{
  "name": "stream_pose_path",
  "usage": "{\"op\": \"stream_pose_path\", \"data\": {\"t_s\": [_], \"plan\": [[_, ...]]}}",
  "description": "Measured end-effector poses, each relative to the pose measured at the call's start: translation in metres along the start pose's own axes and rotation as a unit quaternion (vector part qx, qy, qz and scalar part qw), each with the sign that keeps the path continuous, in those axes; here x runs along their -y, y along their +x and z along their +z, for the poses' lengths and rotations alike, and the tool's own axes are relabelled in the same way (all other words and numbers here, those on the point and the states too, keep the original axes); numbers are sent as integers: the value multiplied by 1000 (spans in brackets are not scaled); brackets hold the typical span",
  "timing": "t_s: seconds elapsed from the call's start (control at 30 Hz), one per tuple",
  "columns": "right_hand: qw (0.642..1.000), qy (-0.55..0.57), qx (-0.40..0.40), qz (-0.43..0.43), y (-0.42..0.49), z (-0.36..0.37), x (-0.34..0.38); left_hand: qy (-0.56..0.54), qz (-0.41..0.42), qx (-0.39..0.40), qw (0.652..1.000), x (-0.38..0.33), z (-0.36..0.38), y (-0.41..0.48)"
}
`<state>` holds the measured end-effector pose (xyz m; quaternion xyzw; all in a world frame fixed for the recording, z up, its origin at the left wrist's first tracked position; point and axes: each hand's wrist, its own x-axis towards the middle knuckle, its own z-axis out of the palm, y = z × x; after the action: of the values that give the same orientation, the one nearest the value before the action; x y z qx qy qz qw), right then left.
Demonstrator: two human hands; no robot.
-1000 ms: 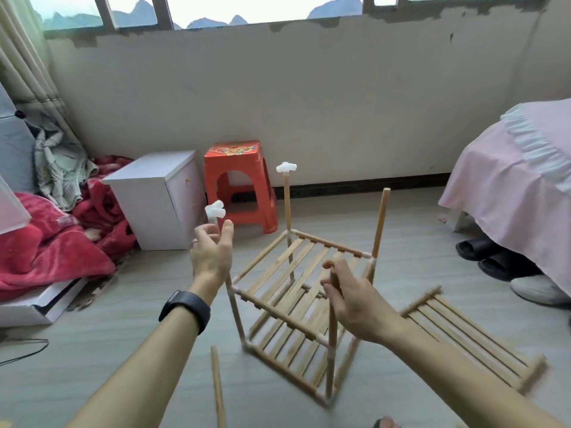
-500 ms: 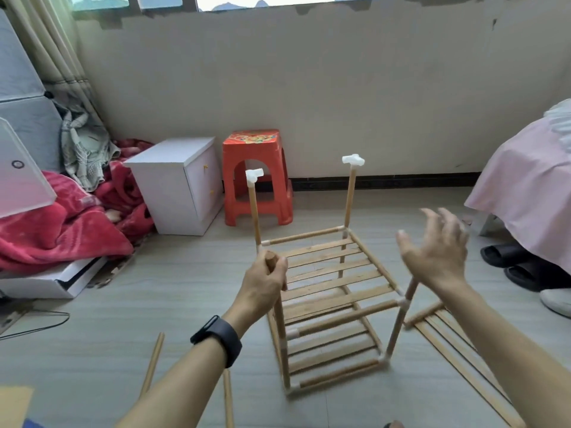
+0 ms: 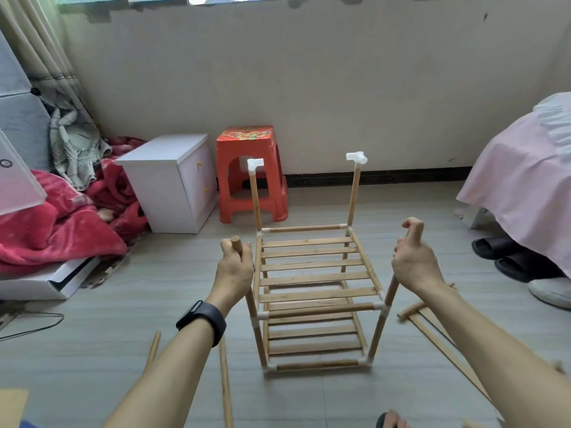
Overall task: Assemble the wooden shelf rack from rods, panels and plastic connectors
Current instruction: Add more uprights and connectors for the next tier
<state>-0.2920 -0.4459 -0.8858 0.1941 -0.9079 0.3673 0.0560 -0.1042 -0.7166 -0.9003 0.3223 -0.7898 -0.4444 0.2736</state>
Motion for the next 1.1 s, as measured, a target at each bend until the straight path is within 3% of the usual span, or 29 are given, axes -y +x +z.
{"op": "stream_pose_path", "data": {"t_s": [0.1, 0.2, 0.33, 0.43, 0.53, 0.63, 0.8, 1.1], "plan": [[991, -122, -49, 0, -10, -6, 11, 36, 0, 75, 997, 7, -8, -3], [946, -210, -124, -214, -29, -2, 32, 43, -16, 155, 987, 32, -29, -11], [916, -219, 32, -335, -65, 41, 58, 100, -84, 118, 984, 104, -67, -43], [854, -269, 160, -416, -93, 90, 68, 128, -202, 95, 966, 174, -98, -77], [800, -283, 235, -473, -111, 143, 79, 175, -325, 101, 924, 245, -119, -123], [760, -317, 283, -491, -123, 195, 88, 215, -434, 128, 865, 301, -124, -174], [785, -333, 239, -464, -132, 259, 71, 214, -537, 193, 793, 346, -117, -219], [781, -409, 239, -407, -139, 296, 60, 77, -580, 128, 801, 377, -96, -231]]}}
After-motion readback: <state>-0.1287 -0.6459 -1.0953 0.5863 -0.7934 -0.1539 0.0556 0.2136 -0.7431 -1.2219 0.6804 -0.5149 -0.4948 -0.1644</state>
